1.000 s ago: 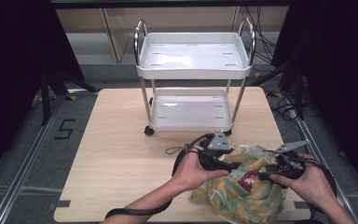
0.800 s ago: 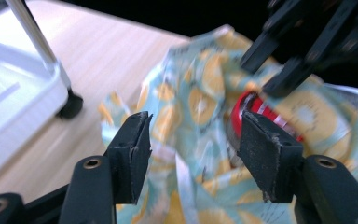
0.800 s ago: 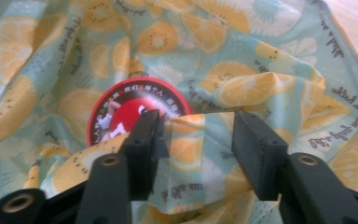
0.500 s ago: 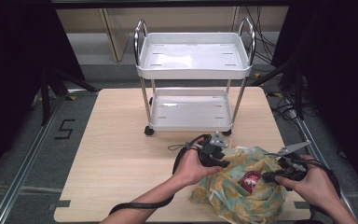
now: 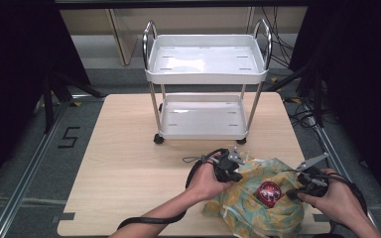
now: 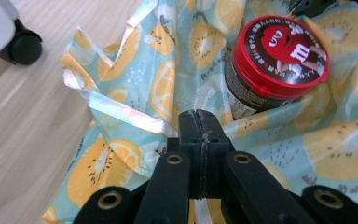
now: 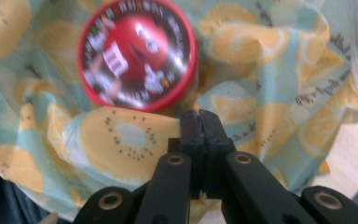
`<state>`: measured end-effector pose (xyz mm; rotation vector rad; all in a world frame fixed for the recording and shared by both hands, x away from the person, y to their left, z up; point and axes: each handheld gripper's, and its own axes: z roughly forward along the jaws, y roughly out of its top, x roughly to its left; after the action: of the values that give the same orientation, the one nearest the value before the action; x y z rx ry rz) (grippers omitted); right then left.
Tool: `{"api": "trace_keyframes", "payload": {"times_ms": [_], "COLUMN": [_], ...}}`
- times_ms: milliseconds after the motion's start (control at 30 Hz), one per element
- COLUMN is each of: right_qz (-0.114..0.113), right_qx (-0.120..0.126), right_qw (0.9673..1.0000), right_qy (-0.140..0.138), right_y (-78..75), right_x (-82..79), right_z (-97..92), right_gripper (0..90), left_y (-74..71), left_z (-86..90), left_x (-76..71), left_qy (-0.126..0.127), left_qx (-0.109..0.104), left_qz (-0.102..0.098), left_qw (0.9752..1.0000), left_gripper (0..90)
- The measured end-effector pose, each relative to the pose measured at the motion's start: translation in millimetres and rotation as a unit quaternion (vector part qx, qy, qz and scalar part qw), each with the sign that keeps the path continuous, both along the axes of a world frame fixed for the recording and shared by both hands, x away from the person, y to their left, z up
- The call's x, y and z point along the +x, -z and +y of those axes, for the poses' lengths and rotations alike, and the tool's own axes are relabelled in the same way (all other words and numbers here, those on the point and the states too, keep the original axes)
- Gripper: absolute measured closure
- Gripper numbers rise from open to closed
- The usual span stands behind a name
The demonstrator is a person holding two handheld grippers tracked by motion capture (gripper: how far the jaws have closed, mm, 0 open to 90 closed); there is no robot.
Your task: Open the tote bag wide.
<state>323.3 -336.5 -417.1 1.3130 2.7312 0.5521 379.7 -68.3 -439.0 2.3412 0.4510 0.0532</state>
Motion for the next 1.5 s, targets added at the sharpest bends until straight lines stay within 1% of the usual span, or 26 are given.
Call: {"api": "trace_keyframes", "payload": {"times_ms": [133,167,200,300,367,400,467,567,733,767,800,833,900,933,967,1000,1067,1167,1233,1267,1300,1333,1400,1433,1467,1500], "right_qz": [0.026,0.039,0.035,0.046,0.066,0.063,0.064,0.068,0.108,0.091,0.104,0.092,0.080,0.053,0.053,0.035,0.024,0.014,-0.042,-0.042,-0.071,-0.078,-0.077,-0.049,-0.049,-0.080], "right_qx": [-0.021,-0.025,-0.026,-0.047,-0.047,-0.047,-0.068,-0.078,-0.074,-0.071,-0.074,-0.074,-0.076,-0.066,-0.057,-0.036,-0.026,-0.014,0.011,0.011,0.013,0.010,0.018,0.012,0.012,-0.001], "right_qw": [0.9991,0.9986,0.9985,0.9977,0.9964,0.9962,0.9954,0.9941,0.9901,0.9923,0.9906,0.9925,0.9934,0.9957,0.9969,0.9983,0.9992,0.9994,0.9986,0.9986,0.9972,0.9969,0.9968,0.9987,0.9987,0.9968], "right_qy": [0.027,0.025,0.032,0.017,0.027,0.038,0.022,0.035,0.052,0.044,0.050,0.031,0.031,0.037,0.015,0.028,0.018,0.029,0.029,0.029,0.021,0.004,0.009,0.010,0.010,-0.006], "right_y": [8.3,9.9,12.7,17.3,20.6,23.6,30.3,33.5,35.5,38.1,36.5,36.9,35.5,32.0,26.7,16.1,12.7,-3.4,-15.2,-15.2,-17.4,-19.1,-18.3,-12.5,-12.5,-4.8], "right_x": [-4.3,-5.2,-5.5,-4.4,-6.7,-6.8,-5.0,-4.6,-7.6,-7.0,-8.3,-6.9,-6.2,-5.7,-5.5,-6.5,-5.3,-6.4,-2.2,-2.2,0.8,3.9,5.7,11.2,11.2,14.4], "right_z": [-5.8,-8.5,-9.3,-17.6,-20.0,-21.0,-30.0,-32.4,-32.0,-32.9,-30.6,-32.0,-32.3,-31.2,-31.3,-26.9,-26.8,-20.1,-12.5,-12.5,-8.4,-7.6,-4.3,0.1,0.1,-1.0], "right_gripper": [90.0,90.0,90.0,90.0,90.0,90.0,90.0,90.0,90.0,90.0,90.0,89.4,86.5,83.9,81.9,80.6,80.3,78.4,79.0,79.0,78.8,78.7,78.3,78.5,78.5,79.0], "left_y": [3.6,5.7,7.8,10.5,12.4,13.1,13.8,15.2,15.9,16.0,15.7,14.5,11.9,9.7,6.8,0.8,-3.2,-10.0,-9.3,-9.3,-6.9,0.4,5.8,12.1,12.1,15.0], "left_z": [-3.6,-5.1,-6.6,-8.5,-9.8,-10.2,-10.8,-11.0,-8.9,-8.8,-8.6,-8.9,-9.2,-9.4,-9.8,-9.9,-10.4,-13.4,-20.9,-20.9,-23.8,-29.0,-32.3,-35.1,-35.1,-35.8], "left_x": [-0.8,-2.3,-2.5,-3.2,-5.0,-4.6,-4.6,-4.1,-2.0,-1.9,-2.0,-4.5,-5.8,-7.5,-9.7,-13.1,-16.3,-23.9,-33.7,-33.7,-36.4,-40.3,-42.9,-45.7,-45.7,-47.7], "left_qy": [0.009,0.001,0.009,0.014,0.009,0.012,0.017,0.015,0.012,0.011,0.011,0.004,0.002,-0.003,-0.004,0.001,0.003,0.025,0.050,0.050,0.060,0.076,0.080,0.087,0.087,0.092], "left_qx": [0.010,0.007,0.017,0.020,0.020,0.021,0.025,0.027,0.028,0.026,0.025,0.013,0.002,-0.009,-0.024,-0.037,-0.045,-0.056,-0.051,-0.051,-0.047,-0.031,-0.027,-0.020,-0.020,-0.013], "left_qz": [-0.007,0.002,-0.003,-0.005,0.001,-0.003,-0.007,-0.008,-0.011,-0.011,-0.012,-0.011,-0.015,-0.016,-0.017,-0.030,-0.037,-0.048,-0.047,-0.047,-0.042,-0.036,-0.027,-0.015,-0.015,-0.010], "left_qw": [0.9999,1.0000,0.9998,0.9997,0.9998,0.9997,0.9995,0.9995,0.9995,0.9995,0.9996,0.9999,0.9999,0.9998,0.9996,0.9989,0.9983,0.9970,0.9963,0.9963,0.9962,0.9960,0.9961,0.9959,0.9959,0.9956], "left_gripper": [89.4,89.5,89.5,89.5,89.5,89.5,89.5,89.5,89.5,89.4,89.1,88.2,84.9,81.1,76.8,70.5,68.5,67.0,67.6,67.8,67.8,67.9,68.3,69.7,70.4,70.4]}}
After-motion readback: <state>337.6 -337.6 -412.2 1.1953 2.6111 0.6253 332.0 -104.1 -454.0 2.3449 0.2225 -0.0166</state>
